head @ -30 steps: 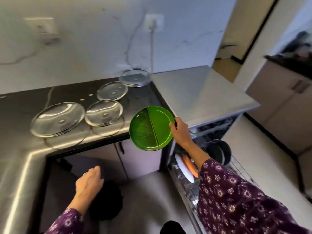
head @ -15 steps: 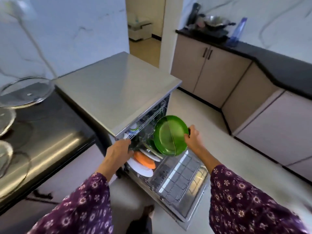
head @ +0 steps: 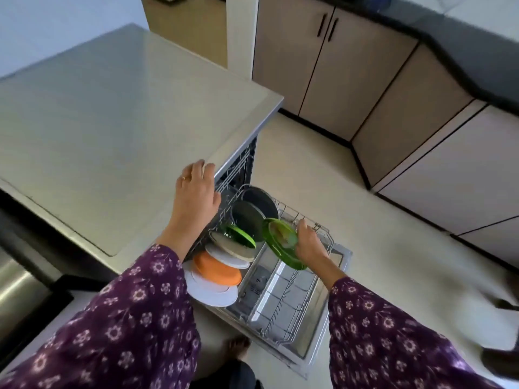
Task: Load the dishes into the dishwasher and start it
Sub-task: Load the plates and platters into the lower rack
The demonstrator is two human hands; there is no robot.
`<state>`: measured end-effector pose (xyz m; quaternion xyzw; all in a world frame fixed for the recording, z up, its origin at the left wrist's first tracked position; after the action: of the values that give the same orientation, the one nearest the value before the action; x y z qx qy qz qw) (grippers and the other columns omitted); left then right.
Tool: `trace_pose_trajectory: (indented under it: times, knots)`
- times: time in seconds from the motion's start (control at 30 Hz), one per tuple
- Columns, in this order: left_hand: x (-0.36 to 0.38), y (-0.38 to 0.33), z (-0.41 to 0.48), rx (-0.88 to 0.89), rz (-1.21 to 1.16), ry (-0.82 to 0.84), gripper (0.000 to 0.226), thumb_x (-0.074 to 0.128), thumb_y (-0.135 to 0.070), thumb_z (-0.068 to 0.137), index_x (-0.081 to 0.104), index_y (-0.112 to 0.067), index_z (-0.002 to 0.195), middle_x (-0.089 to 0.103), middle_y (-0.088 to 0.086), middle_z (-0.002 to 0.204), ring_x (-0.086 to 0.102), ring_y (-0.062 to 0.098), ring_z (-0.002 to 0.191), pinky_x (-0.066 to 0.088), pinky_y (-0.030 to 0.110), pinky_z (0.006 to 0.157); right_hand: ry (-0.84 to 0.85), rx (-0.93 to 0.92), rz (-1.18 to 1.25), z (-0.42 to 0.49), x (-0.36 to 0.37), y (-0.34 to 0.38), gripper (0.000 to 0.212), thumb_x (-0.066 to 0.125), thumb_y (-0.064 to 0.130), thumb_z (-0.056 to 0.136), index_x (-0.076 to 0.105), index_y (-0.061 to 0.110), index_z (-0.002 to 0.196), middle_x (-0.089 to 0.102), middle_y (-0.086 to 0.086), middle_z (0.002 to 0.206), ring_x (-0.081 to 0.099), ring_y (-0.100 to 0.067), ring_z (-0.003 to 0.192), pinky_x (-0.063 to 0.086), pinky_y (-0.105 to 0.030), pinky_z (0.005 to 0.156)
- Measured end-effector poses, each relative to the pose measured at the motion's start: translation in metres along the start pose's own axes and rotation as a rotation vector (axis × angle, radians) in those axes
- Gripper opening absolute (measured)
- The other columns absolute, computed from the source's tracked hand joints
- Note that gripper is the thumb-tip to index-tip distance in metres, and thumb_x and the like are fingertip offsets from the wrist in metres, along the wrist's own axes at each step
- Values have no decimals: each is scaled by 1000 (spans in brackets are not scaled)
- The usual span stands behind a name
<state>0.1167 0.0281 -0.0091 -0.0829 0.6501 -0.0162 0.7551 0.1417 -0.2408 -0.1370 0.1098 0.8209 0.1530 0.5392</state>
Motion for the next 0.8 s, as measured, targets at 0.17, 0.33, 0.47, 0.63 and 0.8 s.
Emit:
trace_pose_trajectory:
  times: [0.17,0.33,0.47,0.63,0.8]
  knots:
    - [33,0,-21,-57,118,-87,55,63,-24,82,42,-4,129,47,19,131,44,37,120,38,48,99,120,-42,-84,9,83,-20,54,58,5,87,29,13,132,56,-11,108,59,-18,78,54,-28,69]
    - [45,13,-47,-98,182,-133,59,54,-28,87,34,-3,137,41,17,140,39,35,127,32,46,106,250,-85,-136,-10,167,-48,58,59,8,87,28,14,135,54,-11,116,61,-23,97,53,-32,82]
    - [50,14,-52,-73,210,-171,63,54,-29,89,30,-2,141,38,18,145,37,34,132,27,45,112,324,-106,-237,-27,216,-64,67,59,2,86,23,14,140,52,-13,120,59,-25,104,52,-34,87]
    - [62,1,-91,-124,180,-289,61,55,-32,89,36,-3,139,40,19,143,34,32,135,18,43,116,322,-85,-248,-42,250,-81,59,60,5,87,28,13,136,50,-12,122,58,-25,107,53,-37,89]
    - [130,-19,-165,-129,62,-94,65,67,-27,76,45,-4,133,48,17,132,43,34,125,32,46,107,272,-73,-217,-52,272,-100,55,60,6,88,30,9,134,49,-15,123,57,-25,109,53,-35,90]
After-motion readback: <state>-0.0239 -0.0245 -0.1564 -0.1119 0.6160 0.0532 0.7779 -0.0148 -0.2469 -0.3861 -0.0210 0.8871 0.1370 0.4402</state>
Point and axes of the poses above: each hand's wrist, its own z-axis towards the middle knuckle, its own x-axis out of the palm, y = z × x, the point moved 2 cm from there along z, towards the middle knuckle
